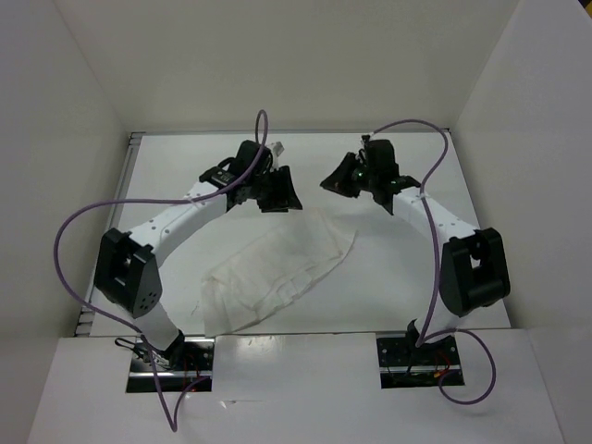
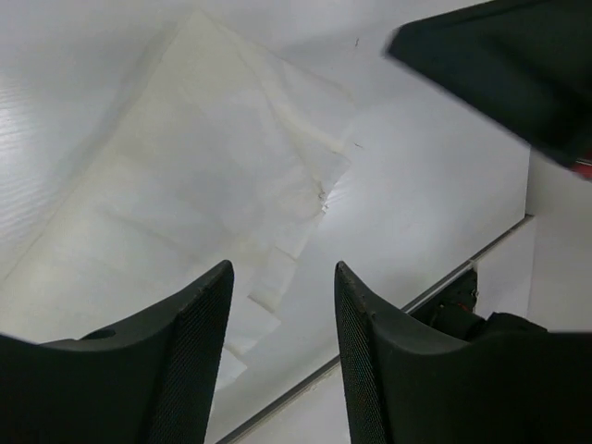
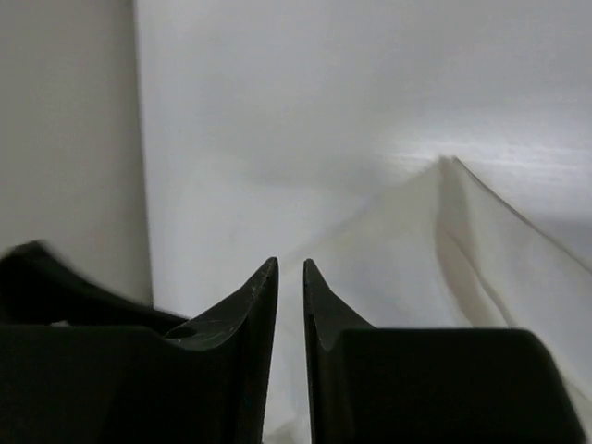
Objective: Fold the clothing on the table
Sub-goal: Fold the skirt
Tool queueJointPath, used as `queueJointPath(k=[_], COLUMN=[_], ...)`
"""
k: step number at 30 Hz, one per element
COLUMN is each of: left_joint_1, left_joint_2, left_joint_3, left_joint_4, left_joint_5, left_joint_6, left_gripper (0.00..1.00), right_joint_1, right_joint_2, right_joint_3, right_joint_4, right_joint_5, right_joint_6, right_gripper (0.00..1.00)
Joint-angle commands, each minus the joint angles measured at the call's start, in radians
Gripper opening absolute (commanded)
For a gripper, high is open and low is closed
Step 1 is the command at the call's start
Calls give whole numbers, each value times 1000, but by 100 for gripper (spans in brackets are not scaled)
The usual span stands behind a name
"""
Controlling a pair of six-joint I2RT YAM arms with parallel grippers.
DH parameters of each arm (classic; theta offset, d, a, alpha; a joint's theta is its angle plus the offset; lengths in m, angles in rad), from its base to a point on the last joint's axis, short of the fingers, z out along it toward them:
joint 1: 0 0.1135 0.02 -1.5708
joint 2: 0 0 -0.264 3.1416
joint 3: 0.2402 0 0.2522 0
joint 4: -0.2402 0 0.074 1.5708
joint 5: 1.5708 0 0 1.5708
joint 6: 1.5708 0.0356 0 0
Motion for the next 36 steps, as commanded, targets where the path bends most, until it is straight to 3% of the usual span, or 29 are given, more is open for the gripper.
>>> queueJointPath(k=[1,8,15,20,29,36], left_joint_1=[6,6,6,-3,-35,8], left_joint_2=[-78,-156,-269,-291,-127,118], left_joint_3=[-75,-221,-320,-355,-387,-378], left_joint_4=[-40,-41,-131,-216,-349,-179], left_joint_5=[-28,3,-51,-143,-306,-251], left_joint_6=[-4,-23,-23,-32,-41,8], left_gripper=[56,56,56,56,56,53], right_joint_1=[19,59,59,59,59,59], right_joint_2=[80,245,443,540,480,375], right_joint_3=[-63,-39,84,142,89,12], right_joint_4=[-169,-135,-174,-174,-204,-266], right_joint_5=[-34,-85,108,130,152,165], right_joint_6=[-74,-84,-107,-94,-85,-65], right_gripper=[22,22,22,22,22,22])
